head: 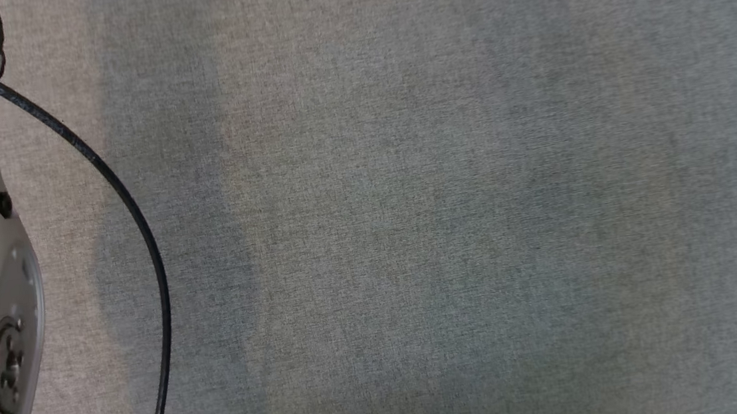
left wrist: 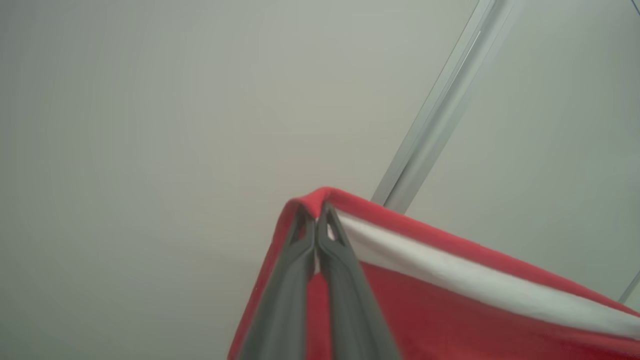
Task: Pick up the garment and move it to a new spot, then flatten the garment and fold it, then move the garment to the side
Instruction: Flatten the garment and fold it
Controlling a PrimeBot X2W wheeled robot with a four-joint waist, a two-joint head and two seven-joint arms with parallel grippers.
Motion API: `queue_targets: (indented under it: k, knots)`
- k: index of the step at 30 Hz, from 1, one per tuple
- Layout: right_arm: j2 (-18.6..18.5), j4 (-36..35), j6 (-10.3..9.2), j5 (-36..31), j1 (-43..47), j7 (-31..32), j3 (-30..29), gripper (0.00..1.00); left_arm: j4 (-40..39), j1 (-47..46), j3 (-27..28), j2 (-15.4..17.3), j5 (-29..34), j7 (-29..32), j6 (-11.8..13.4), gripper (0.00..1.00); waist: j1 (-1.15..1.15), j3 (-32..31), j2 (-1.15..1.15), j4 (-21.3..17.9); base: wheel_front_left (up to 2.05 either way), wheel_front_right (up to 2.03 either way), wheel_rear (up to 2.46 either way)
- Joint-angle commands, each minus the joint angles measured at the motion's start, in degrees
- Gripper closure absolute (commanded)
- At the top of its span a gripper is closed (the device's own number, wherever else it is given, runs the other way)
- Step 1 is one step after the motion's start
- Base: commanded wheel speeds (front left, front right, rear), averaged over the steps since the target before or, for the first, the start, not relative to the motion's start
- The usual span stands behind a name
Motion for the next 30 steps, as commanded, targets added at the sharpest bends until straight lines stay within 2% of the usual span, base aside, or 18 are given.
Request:
queue_targets:
  k: [1,5,9,16,18,24,30]
  knots:
    - [0.4,-1.1,0.01,-1.6,3.6,-0.4,-0.4,1.00,-0.6,1.4,1.0,0.5,0.5,-0.2,-0.5,1.00,0.00,1.9,0.00,0.7,0.00,0.00,0.00]
    - [1.0,-0.8,0.02,-2.1,7.0,-0.4,2.1,1.00,0.5,3.5,0.6,0.3,1.2,-0.3,-1.4,1.00,0.00,3.0,0.00,0.8,0.00,0.00,0.00]
    - [0.6,2.0,0.02,0.5,11.1,-0.4,7.6,1.00,4.1,6.0,-1.3,0.4,1.5,-0.3,-1.8,1.00,0.00,3.0,0.00,1.0,0.00,0.00,0.00]
    - [-0.9,5.7,0.02,10.8,15.1,0.3,18.2,1.00,10.6,10.1,-4.4,1.3,1.7,3.4,-1.9,1.00,0.00,1.0,0.00,0.3,0.00,0.00,0.00]
    - [-1.0,6.0,0.02,12.5,15.6,1.0,19.3,1.00,11.0,10.6,-4.9,1.4,1.8,4.1,-1.9,1.00,0.00,0.6,0.00,0.3,0.00,0.00,0.00]
    - [-2.8,6.1,0.02,21.0,18.3,5.9,25.7,1.00,13.0,14.3,-5.7,2.4,0.7,6.2,-1.9,1.00,0.00,-2.2,0.00,0.1,0.00,0.00,0.00]
    - [-4.7,6.7,0.02,28.5,22.3,12.0,29.5,1.00,13.6,19.8,-7.7,1.8,0.1,8.5,-1.9,1.00,0.00,-6.0,0.00,0.7,0.00,0.00,0.00]
